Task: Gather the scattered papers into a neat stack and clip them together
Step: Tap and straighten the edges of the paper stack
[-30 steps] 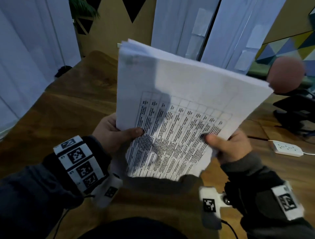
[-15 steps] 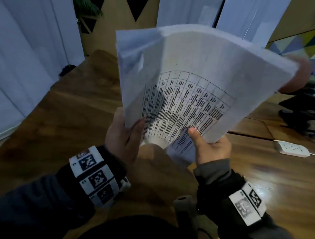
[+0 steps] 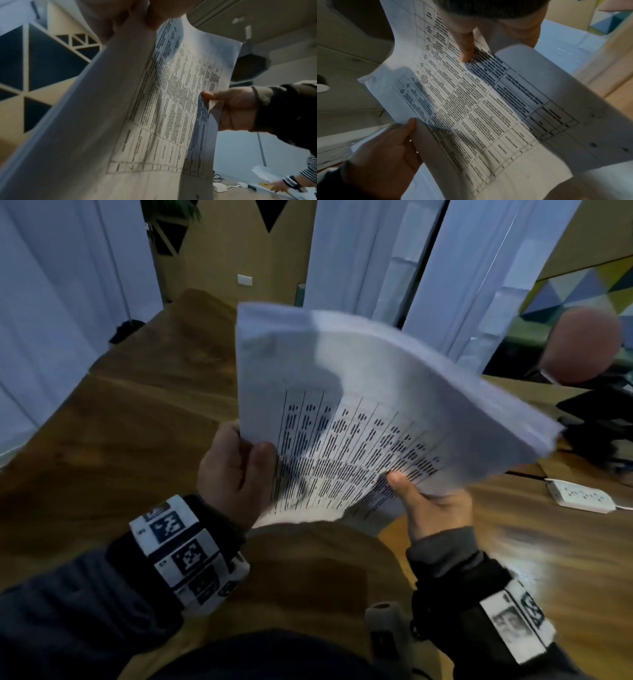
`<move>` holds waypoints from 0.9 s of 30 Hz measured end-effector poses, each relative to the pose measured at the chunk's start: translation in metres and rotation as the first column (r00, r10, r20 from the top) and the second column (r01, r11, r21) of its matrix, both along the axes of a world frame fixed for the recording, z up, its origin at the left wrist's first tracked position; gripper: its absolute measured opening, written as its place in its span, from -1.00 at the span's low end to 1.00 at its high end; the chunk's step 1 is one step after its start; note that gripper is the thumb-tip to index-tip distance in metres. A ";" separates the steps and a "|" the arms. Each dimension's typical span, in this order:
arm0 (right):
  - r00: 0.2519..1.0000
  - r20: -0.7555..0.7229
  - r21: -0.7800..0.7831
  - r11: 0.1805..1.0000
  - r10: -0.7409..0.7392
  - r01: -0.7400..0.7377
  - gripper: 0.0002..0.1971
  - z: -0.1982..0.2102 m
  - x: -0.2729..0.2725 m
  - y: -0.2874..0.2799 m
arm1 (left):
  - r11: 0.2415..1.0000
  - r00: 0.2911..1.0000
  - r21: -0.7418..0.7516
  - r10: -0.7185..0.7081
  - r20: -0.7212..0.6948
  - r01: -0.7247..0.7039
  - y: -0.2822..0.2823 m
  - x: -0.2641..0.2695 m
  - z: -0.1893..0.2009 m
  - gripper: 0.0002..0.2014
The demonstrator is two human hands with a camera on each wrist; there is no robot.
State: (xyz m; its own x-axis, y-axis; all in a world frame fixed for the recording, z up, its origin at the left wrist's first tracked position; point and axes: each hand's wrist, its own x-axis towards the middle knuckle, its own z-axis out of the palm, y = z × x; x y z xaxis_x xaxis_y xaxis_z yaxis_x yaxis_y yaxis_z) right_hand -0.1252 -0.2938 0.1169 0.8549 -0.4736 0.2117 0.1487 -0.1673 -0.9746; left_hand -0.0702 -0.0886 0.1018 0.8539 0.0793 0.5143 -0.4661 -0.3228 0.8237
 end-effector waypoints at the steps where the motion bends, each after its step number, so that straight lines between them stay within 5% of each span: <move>1: 1.000 0.027 -0.029 1.000 -0.005 0.006 -0.72 0.004 -0.001 0.002 | 1.000 0.996 0.015 -0.001 0.087 -0.001 0.001 0.000 0.003 -0.69; 5: 0.995 -0.099 0.005 1.000 0.030 -0.030 -0.87 -0.010 0.001 0.009 | 0.988 0.998 0.153 -0.014 0.067 0.003 -0.004 0.001 -0.019 -0.46; 8: 0.980 -0.192 0.037 0.998 0.051 -0.045 -0.76 -0.026 0.007 0.010 | 0.971 0.997 0.234 -0.029 -0.072 0.045 -0.007 0.000 -0.049 -0.70; 12: 0.985 -0.173 0.039 0.999 0.003 0.003 -0.73 -0.028 0.009 0.003 | 0.985 0.995 0.156 -0.068 -0.066 0.078 -0.003 0.007 -0.047 -0.89; 16: 0.990 -0.136 -0.025 0.999 0.022 -0.025 -0.67 -0.026 0.008 -0.001 | 0.995 0.991 0.055 -0.082 -0.107 0.088 -0.001 0.003 -0.044 -0.83; 18: 0.991 -0.133 -0.063 0.998 0.019 -0.028 -0.80 -0.023 0.009 -0.006 | 0.997 0.991 0.007 -0.082 -0.108 0.083 -0.001 0.003 -0.040 -0.85; 23: 0.991 -0.130 -0.095 0.994 0.032 -0.045 -0.84 -0.026 0.011 -0.012 | 0.993 0.990 0.062 -0.095 -0.101 0.101 -0.001 0.002 -0.037 -0.84; 27: 0.998 -0.050 -0.067 0.996 0.049 -0.053 -0.55 -0.021 0.013 -0.010 | 0.993 0.978 -0.039 -0.114 -0.178 0.108 0.001 0.000 -0.034 -0.77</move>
